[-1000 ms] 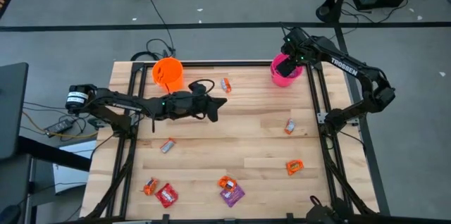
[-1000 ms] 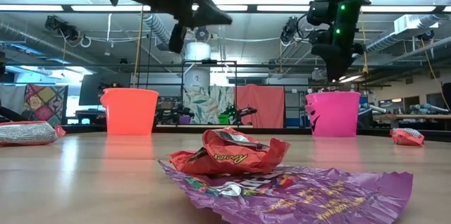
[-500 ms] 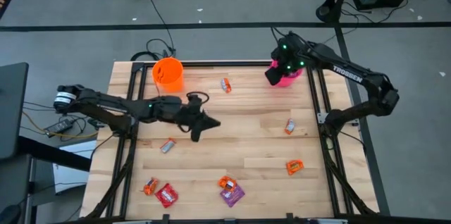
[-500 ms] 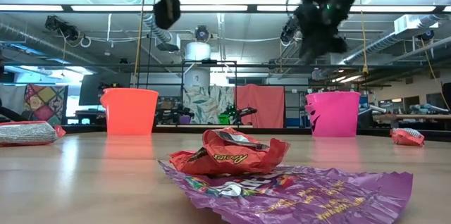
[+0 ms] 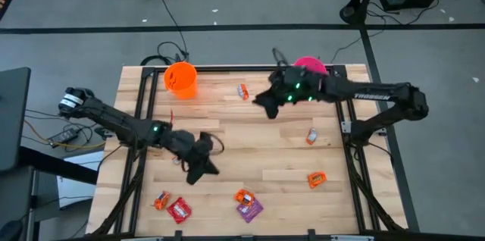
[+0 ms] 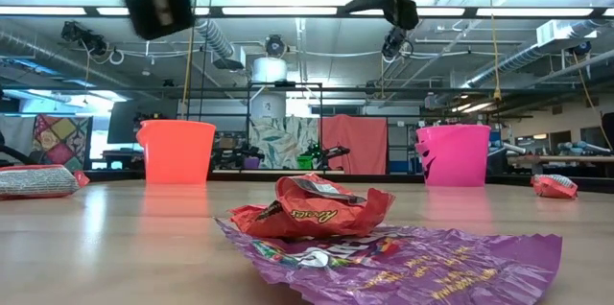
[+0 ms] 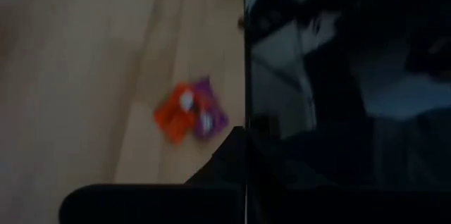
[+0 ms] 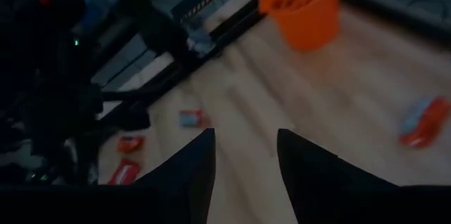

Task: Sort candy by brand, put in halloween buckets
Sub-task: Put the red candy into the pink bucket

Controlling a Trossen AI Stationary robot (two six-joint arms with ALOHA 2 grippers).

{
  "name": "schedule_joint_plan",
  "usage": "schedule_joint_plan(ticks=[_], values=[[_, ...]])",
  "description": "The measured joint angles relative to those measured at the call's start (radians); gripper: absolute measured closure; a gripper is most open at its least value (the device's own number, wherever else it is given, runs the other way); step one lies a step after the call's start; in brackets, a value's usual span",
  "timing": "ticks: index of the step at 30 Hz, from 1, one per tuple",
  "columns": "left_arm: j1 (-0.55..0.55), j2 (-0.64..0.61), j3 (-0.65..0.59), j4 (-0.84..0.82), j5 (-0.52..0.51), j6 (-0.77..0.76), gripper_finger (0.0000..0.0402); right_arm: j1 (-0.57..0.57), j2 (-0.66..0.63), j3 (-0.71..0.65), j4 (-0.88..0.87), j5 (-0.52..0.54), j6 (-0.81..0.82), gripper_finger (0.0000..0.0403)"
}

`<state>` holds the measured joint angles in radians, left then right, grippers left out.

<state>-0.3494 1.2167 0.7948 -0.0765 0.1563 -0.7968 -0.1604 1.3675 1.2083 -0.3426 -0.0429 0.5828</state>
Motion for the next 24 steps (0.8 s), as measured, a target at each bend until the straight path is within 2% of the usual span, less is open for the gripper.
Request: schedule_joint_plan(ticks=[10,14,24], values=[[-0.107,0.001,0.0,-0.203,-0.026,0.005,0.0387,0.25,0.155,0.0,0.088,0.177,0.218,0.0257],[-0.143,0.001,0.0,-0.257,-0.036,-0.02,0.0387,0.312,0.219,0.0,0.197,0.181,0.255,0.0266],[-0.302,0.001,0.0,-0.267,-0.107,-0.076,0.0383,0.407,0.364,0.0,0.484,0.18,0.302,0.0277]])
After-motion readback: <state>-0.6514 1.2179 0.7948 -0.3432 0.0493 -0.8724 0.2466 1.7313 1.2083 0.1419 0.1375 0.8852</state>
